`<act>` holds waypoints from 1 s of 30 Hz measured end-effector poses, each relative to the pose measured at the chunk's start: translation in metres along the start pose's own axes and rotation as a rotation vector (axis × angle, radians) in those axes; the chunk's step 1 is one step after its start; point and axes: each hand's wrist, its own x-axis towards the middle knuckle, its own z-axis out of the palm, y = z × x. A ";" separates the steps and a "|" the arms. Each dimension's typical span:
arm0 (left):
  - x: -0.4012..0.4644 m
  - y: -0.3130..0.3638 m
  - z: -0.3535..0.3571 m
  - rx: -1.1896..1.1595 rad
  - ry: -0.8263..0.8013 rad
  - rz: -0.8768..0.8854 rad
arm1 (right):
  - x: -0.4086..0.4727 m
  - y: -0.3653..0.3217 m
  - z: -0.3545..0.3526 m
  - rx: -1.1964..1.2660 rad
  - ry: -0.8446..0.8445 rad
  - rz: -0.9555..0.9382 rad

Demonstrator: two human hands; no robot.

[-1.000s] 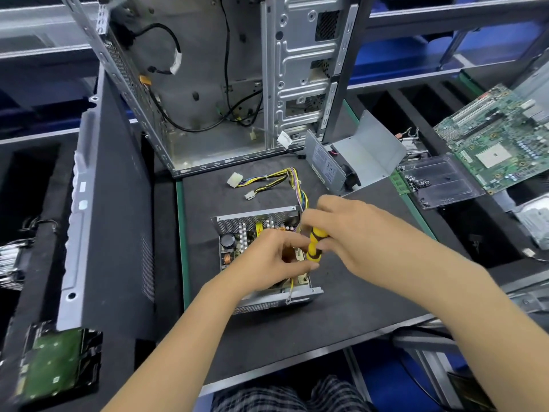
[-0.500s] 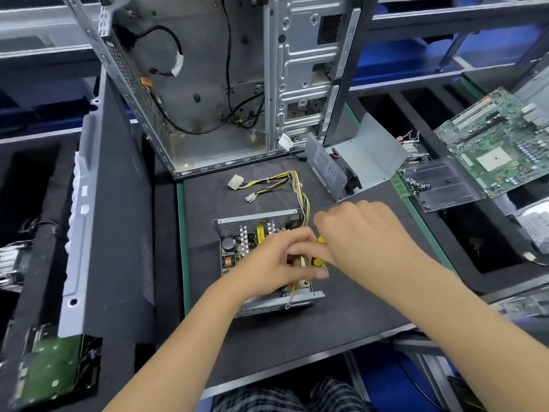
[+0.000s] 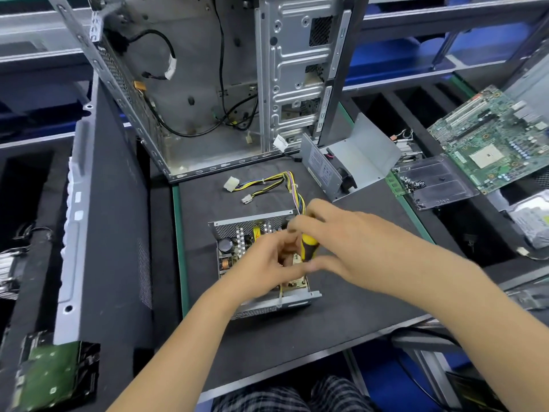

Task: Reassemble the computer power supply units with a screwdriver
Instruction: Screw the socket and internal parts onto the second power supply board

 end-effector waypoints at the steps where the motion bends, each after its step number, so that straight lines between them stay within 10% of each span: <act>1: -0.001 -0.001 -0.002 0.007 -0.012 0.009 | -0.001 0.001 0.001 0.059 -0.021 -0.024; 11: 0.001 0.001 0.006 0.064 0.040 0.077 | 0.004 -0.016 -0.003 -0.474 0.207 0.183; 16: 0.003 -0.006 -0.004 0.020 -0.009 -0.013 | 0.000 -0.008 -0.008 -0.072 -0.053 -0.037; 26: 0.002 -0.004 0.001 0.072 -0.020 0.115 | 0.005 -0.015 -0.001 -0.437 0.170 0.196; 30: 0.004 -0.002 -0.004 0.151 -0.047 0.043 | 0.004 -0.003 0.015 -0.226 0.041 0.137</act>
